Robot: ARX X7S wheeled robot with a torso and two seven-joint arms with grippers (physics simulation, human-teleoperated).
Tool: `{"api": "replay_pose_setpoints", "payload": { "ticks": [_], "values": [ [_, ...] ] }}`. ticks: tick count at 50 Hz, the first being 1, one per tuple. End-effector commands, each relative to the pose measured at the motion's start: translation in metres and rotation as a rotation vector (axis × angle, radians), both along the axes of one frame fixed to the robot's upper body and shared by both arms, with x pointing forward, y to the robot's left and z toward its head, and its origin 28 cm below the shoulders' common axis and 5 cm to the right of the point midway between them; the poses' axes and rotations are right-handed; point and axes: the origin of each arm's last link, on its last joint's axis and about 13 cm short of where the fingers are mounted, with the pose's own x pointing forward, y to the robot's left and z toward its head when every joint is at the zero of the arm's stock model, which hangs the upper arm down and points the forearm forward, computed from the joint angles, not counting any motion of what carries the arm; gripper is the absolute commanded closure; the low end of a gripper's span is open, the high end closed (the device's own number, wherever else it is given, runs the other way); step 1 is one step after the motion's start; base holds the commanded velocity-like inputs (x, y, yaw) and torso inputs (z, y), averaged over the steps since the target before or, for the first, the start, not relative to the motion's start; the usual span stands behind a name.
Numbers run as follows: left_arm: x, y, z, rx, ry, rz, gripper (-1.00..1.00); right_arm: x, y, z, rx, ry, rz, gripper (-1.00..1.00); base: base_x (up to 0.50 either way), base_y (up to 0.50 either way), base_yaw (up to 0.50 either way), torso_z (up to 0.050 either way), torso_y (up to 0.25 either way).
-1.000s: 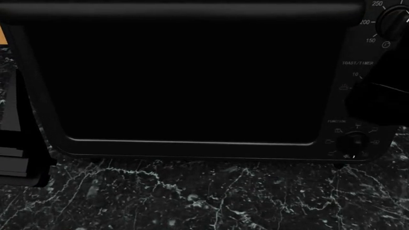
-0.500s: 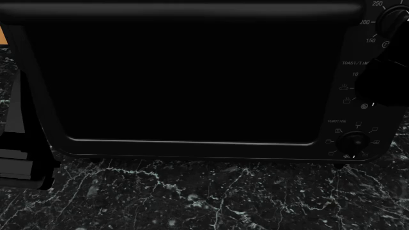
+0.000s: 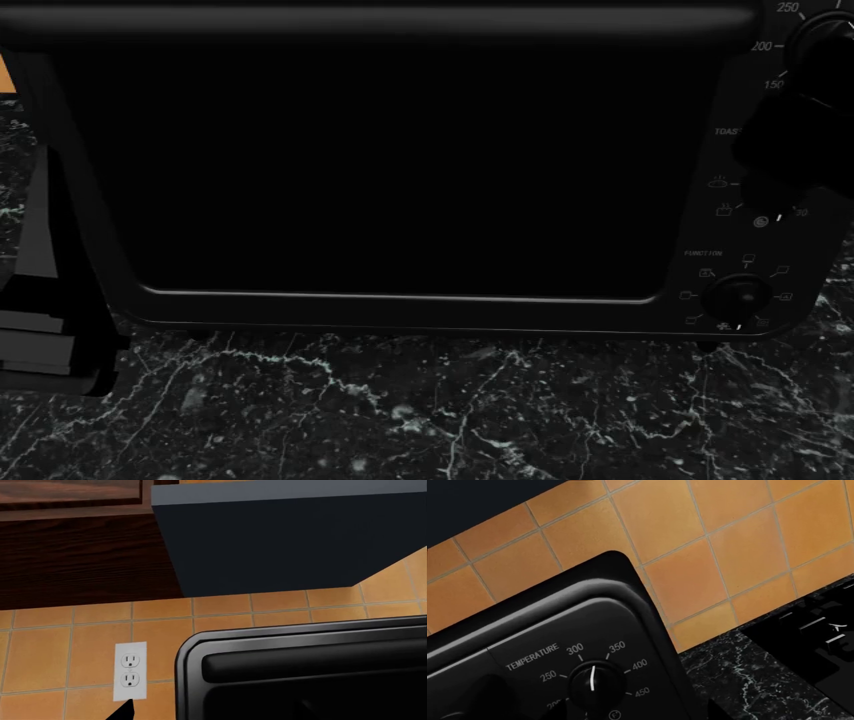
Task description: Decrease the toaster oven temperature.
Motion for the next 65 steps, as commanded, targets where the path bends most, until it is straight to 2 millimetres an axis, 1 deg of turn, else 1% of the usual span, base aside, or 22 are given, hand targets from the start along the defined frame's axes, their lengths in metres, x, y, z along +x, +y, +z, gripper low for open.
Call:
{"api": "replay_pose_setpoints", "payload": {
  "ticks": [1, 3, 21, 33, 34, 38, 39, 52, 60, 65],
  "values": [
    [0.001, 0.000, -0.001, 0.002, 0.002, 0.003, -1.00, 0.014, -0.002, -0.002, 0.012, 0.029, 0.008, -1.00, 0.00, 0.00, 0.00, 0.000, 0.000],
    [0.001, 0.000, -0.001, 0.004, 0.002, 0.006, -1.00, 0.018, -0.001, -0.002, 0.000, 0.035, 0.012, -1.00, 0.00, 0.00, 0.00, 0.000, 0.000],
    [-0.001, -0.002, 0.000, 0.004, 0.006, 0.007, -1.00, 0.031, 0.011, 0.003, -0.065, 0.064, 0.080, -1.00, 0.00, 0.00, 0.00, 0.000, 0.000],
    [0.000, -0.003, -0.002, 0.005, 0.010, 0.006, -1.00, 0.037, 0.012, 0.003, -0.100, 0.078, 0.091, -1.00, 0.01, 0.00, 0.01, 0.000, 0.000],
    [0.000, -0.003, -0.002, 0.006, 0.010, 0.006, -1.00, 0.037, 0.013, 0.003, -0.116, 0.079, 0.097, 1.00, 0.02, 0.00, 0.01, 0.000, 0.000],
    [0.001, -0.003, -0.004, 0.008, 0.016, 0.006, -1.00, 0.038, 0.013, 0.001, -0.137, 0.084, 0.100, 1.00, 0.01, 0.00, 0.01, 0.000, 0.000],
    [0.002, -0.003, -0.004, 0.008, 0.017, 0.007, -1.00, 0.038, 0.014, 0.001, -0.165, 0.084, 0.107, 1.00, 0.01, 0.00, 0.01, 0.000, 0.000],
    [0.004, -0.005, -0.005, 0.014, 0.023, 0.005, -1.00, 0.039, 0.012, -0.004, -0.196, 0.097, 0.126, 1.00, 0.02, 0.00, 0.01, 0.000, 0.000],
    [0.004, -0.007, -0.005, 0.014, 0.022, 0.003, -1.00, 0.037, 0.012, -0.010, -0.303, 0.143, 0.137, 1.00, 0.01, 0.00, 0.01, 0.002, 0.000],
    [0.004, -0.006, -0.005, 0.012, 0.022, 0.002, -1.00, 0.037, 0.012, -0.009, -0.362, 0.169, 0.132, 1.00, 0.01, 0.00, 0.01, 0.000, 0.000]
  ]
}}
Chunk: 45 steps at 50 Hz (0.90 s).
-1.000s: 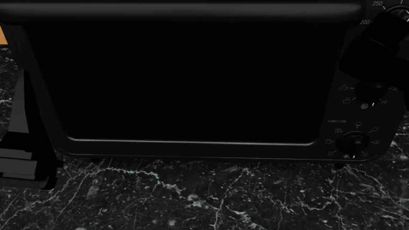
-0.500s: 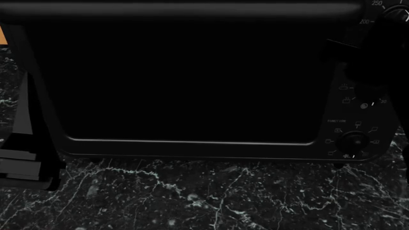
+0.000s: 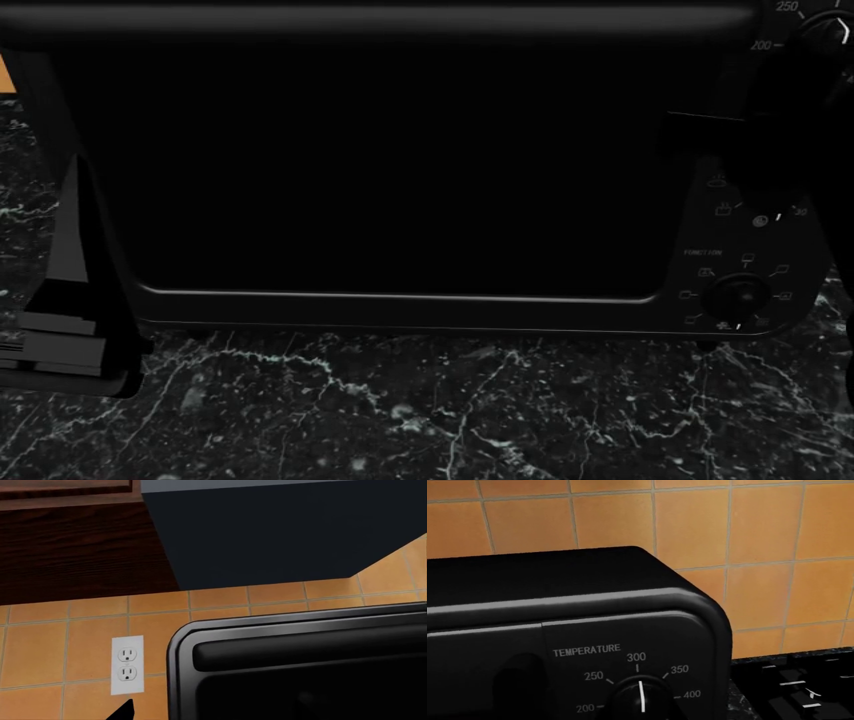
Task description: Decrease the toaster oven temperature.
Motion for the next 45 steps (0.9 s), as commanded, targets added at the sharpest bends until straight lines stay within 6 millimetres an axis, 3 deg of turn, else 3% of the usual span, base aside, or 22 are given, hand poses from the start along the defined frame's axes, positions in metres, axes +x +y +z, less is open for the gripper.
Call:
{"api": "replay_pose_setpoints", "payload": {
  "ticks": [1, 45],
  "values": [
    [0.0011, -0.0007, 0.0001, -0.001, 0.001, -0.002, -1.00, 0.0178, 0.0003, -0.0151, -0.004, 0.156, 0.099, 1.00, 0.01, 0.00, 0.01, 0.000, 0.000],
    [-0.0009, -0.0034, 0.0018, -0.001, -0.002, -0.007, -1.00, 0.0112, 0.0039, -0.0064, -0.487, 0.330, 0.104, 1.00, 0.01, 0.00, 0.01, 0.000, 0.000]
  ]
}}
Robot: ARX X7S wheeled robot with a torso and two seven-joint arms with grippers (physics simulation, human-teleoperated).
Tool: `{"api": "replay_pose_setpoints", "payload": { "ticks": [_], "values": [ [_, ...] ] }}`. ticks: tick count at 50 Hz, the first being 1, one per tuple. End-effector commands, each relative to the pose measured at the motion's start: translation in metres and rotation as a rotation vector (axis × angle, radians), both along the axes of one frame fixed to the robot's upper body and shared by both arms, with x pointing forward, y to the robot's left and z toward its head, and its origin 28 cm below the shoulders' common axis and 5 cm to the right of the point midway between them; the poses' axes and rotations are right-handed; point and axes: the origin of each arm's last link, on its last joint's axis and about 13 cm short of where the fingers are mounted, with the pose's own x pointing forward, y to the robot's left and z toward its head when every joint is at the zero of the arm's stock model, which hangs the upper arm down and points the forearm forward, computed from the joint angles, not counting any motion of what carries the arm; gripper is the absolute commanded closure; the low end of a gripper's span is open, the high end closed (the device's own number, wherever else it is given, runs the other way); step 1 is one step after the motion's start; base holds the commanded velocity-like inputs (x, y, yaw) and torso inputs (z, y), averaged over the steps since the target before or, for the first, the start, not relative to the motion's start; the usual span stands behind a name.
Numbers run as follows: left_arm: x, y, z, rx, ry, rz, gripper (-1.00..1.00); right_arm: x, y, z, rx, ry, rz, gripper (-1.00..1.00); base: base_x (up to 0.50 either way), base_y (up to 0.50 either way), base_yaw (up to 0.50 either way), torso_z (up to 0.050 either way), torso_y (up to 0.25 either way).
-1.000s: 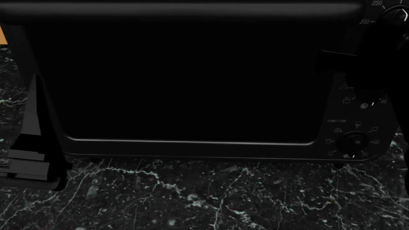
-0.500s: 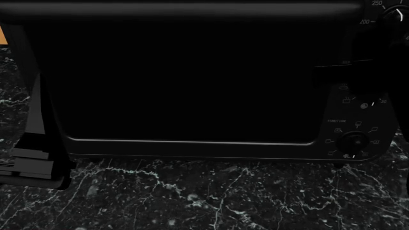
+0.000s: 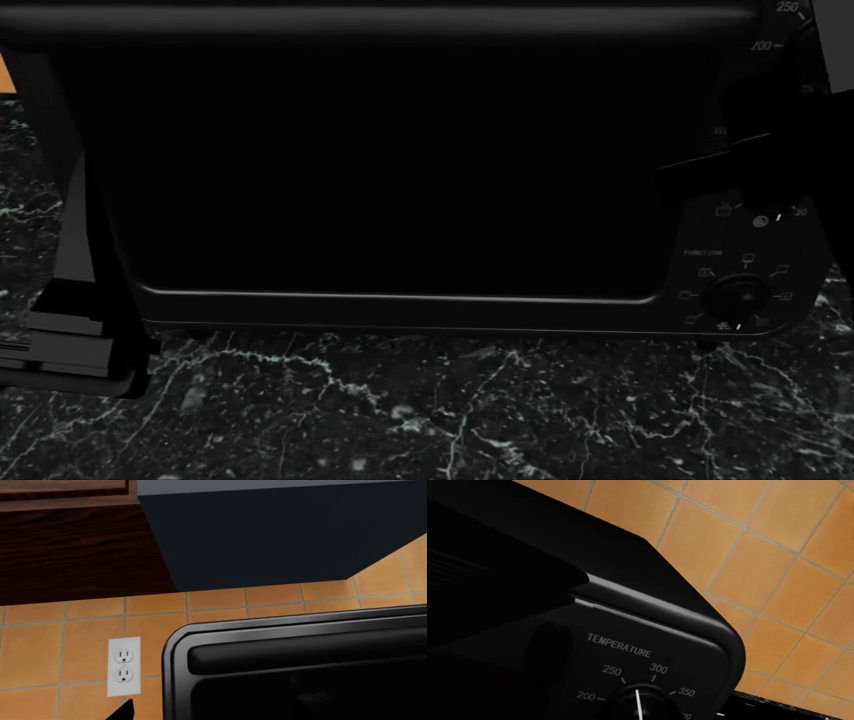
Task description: Decrease the toaster oven temperature.
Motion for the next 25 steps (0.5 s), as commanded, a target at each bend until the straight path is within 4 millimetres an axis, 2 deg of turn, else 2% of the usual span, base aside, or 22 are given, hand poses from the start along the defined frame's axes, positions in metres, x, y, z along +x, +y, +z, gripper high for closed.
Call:
{"api": "replay_pose_setpoints", "payload": {
  "ticks": [1, 22, 25],
  "values": [
    [0.000, 0.000, 0.000, 0.000, -0.001, 0.002, -1.00, 0.013, 0.005, -0.022, -0.030, 0.261, 0.099, 1.00, 0.00, 0.00, 0.01, 0.000, 0.000],
    [-0.006, -0.001, 0.004, 0.001, -0.008, 0.005, -1.00, 0.003, 0.009, -0.023, -0.327, 0.359, 0.126, 1.00, 0.01, 0.00, 0.01, 0.000, 0.000],
    [-0.006, -0.001, 0.003, 0.001, -0.008, 0.005, -1.00, 0.003, 0.010, -0.021, -0.327, 0.360, 0.124, 1.00, 0.01, 0.00, 0.00, 0.000, 0.000]
  ]
}}
